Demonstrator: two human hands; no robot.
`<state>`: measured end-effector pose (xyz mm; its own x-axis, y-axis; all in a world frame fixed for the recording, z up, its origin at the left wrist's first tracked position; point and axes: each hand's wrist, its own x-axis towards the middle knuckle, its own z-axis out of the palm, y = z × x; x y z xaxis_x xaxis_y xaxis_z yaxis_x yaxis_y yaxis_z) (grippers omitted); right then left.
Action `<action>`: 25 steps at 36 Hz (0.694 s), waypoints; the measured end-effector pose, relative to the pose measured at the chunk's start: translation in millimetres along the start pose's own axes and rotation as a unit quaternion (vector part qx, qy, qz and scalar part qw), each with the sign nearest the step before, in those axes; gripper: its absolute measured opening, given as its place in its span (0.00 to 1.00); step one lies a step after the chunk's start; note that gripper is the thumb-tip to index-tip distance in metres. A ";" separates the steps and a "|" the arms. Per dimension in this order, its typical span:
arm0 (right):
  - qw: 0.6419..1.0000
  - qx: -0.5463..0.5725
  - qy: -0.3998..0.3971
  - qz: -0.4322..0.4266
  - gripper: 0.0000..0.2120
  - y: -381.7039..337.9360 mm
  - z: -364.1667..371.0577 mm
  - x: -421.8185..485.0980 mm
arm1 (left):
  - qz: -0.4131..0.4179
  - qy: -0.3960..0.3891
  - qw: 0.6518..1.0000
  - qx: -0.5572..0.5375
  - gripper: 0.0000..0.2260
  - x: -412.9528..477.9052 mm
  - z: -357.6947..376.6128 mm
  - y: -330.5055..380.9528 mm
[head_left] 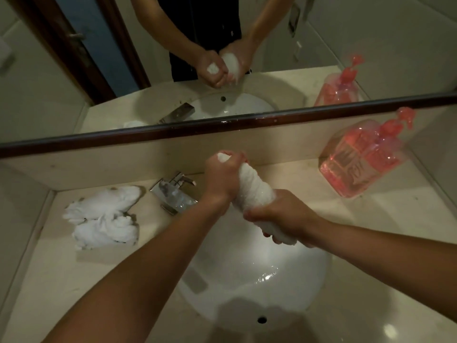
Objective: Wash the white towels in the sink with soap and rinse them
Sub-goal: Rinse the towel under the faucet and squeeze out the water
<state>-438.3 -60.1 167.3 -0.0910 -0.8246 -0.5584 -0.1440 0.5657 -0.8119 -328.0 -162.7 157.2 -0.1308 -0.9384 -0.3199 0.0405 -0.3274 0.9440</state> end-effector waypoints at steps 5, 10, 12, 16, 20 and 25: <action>0.999 -0.007 0.029 -0.022 0.06 13.4 -0.9 6.3 | 0.000 0.026 0.999 0.021 0.08 0.9 8.8 -12.0; 0.998 -0.003 0.043 -0.043 0.06 17.4 -2.6 12.1 | 0.010 0.047 0.998 0.030 0.08 6.8 12.7 -16.0; 0.999 0.009 0.030 -0.040 0.08 16.0 -3.7 11.2 | 0.008 0.051 0.998 0.023 0.07 9.5 11.6 -16.0; 0.999 0.036 -0.031 -0.023 0.14 9.8 -9.3 6.8 | -0.002 0.040 0.999 0.002 0.05 8.6 1.1 -15.6; 0.997 0.042 -0.060 -0.036 0.11 0.7 -6.9 4.3 | -0.037 0.034 0.998 -0.038 0.15 6.2 -17.9 -15.2; 0.997 0.020 -0.067 -0.039 0.12 -13.4 20.4 15.3 | -0.042 0.085 0.992 -0.081 0.18 8.8 -57.1 -16.1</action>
<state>-417.7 -80.2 166.2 0.0518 -0.8597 -0.5081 -0.1062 0.5012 -0.8588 -273.2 -172.1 134.5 0.0273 -0.9077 -0.4188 0.1976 -0.4058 0.8924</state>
